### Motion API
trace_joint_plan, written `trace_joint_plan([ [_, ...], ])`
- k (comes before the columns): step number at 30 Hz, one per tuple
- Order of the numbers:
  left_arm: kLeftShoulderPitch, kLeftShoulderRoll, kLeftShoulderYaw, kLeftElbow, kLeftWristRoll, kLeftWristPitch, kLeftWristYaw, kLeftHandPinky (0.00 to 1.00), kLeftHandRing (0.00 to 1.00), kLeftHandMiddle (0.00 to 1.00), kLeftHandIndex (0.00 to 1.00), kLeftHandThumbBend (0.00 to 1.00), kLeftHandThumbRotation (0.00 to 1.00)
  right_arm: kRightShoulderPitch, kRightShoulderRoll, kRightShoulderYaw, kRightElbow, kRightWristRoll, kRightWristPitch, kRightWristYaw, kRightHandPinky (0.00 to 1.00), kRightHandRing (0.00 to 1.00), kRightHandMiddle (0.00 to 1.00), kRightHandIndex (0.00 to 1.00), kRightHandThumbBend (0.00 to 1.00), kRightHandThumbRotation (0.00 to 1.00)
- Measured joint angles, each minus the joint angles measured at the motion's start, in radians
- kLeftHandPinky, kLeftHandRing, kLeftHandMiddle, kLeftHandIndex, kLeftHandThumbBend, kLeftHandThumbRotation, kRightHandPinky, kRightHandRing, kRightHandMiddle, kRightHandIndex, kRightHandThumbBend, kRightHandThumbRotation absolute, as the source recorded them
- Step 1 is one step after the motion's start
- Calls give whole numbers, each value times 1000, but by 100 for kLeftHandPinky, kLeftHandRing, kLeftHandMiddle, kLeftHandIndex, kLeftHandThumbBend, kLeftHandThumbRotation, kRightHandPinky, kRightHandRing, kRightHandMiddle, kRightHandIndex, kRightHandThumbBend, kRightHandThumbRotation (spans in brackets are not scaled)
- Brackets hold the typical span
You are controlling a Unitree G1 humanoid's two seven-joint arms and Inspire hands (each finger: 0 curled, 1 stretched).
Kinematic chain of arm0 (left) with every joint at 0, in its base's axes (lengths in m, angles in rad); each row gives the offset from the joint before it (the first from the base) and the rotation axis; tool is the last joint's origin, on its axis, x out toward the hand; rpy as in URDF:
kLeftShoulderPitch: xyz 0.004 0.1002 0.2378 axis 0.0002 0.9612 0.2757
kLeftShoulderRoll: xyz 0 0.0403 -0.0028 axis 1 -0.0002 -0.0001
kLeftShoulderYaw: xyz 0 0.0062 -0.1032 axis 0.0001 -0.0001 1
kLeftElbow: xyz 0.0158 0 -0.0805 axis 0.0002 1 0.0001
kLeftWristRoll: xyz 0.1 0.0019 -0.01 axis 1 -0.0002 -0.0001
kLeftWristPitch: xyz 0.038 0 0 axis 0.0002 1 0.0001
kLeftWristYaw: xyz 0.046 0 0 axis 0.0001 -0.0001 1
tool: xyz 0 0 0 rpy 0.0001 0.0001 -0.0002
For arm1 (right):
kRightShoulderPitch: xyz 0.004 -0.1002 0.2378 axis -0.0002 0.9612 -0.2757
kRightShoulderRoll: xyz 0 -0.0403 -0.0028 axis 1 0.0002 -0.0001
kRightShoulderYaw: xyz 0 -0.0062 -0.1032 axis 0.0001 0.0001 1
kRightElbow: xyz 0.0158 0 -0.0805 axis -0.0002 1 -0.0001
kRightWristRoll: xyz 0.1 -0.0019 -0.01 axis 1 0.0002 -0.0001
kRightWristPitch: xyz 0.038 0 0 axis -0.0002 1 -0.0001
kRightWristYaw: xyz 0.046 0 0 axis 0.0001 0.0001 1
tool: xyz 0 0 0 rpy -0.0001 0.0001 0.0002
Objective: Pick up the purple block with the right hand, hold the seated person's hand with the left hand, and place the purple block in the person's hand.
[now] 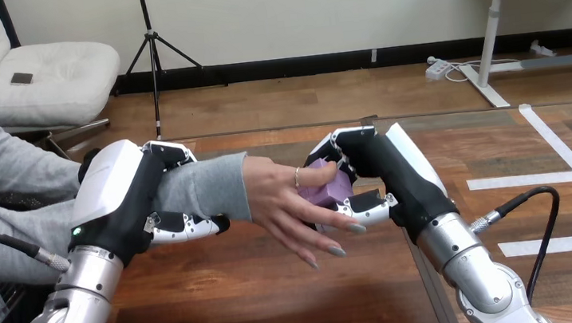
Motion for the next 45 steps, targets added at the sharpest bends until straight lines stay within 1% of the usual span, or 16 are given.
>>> trace_joint_plan([
  [1,1,0,0,0,0,1,-1,32,40,44,47,75,12,0,0,0,0,3,5,6,37,42,47,49,90,0],
  [2,2,0,0,0,0,2,-2,34,43,47,49,75,16,0,0,0,0,7,10,12,39,44,48,51,91,0],
  [7,10,0,0,-13,1,9,-7,38,46,51,54,75,24,0,-3,-1,0,16,28,32,43,48,52,55,93,0],
  [11,13,0,0,-21,1,9,-11,40,48,53,57,75,30,0,-6,-2,-2,20,40,45,47,53,57,59,94,5],
  [19,16,1,0,-35,1,9,-11,41,50,56,58,73,38,2,-12,-2,-20,23,66,78,51,58,62,65,96,13],
  [20,17,1,1,-38,1,9,-11,42,50,56,59,72,42,2,-13,-2,-24,24,69,84,52,59,63,67,97,14],
  [26,18,2,5,-63,2,9,-11,42,51,57,59,71,52,2,-22,-2,-39,37,76,121,54,62,65,69,98,17],
  [29,18,5,7,-73,3,9,-11,42,51,57,59,71,58,2,-27,-2,-43,56,76,142,56,63,67,70,99,19],
  [35,19,11,13,-89,4,9,-11,42,52,57,59,67,67,2,-39,-7,-45,88,76,174,58,65,68,71,100,21],
  [36,19,12,14,-91,4,9,-11,42,52,57,59,66,71,2,-41,-7,-45,92,76,178,59,65,69,72,100,22],
  [43,21,15,20,-102,4,9,-1,42,52,57,59,63,79,7,-50,-16,-45,102,81,197,60,67,70,72,100,24],
  [45,21,15,22,-105,3,9,4,42,52,57,60,62,83,10,-52,-18,-45,102,81,201,61,68,70,73,100,26],
])
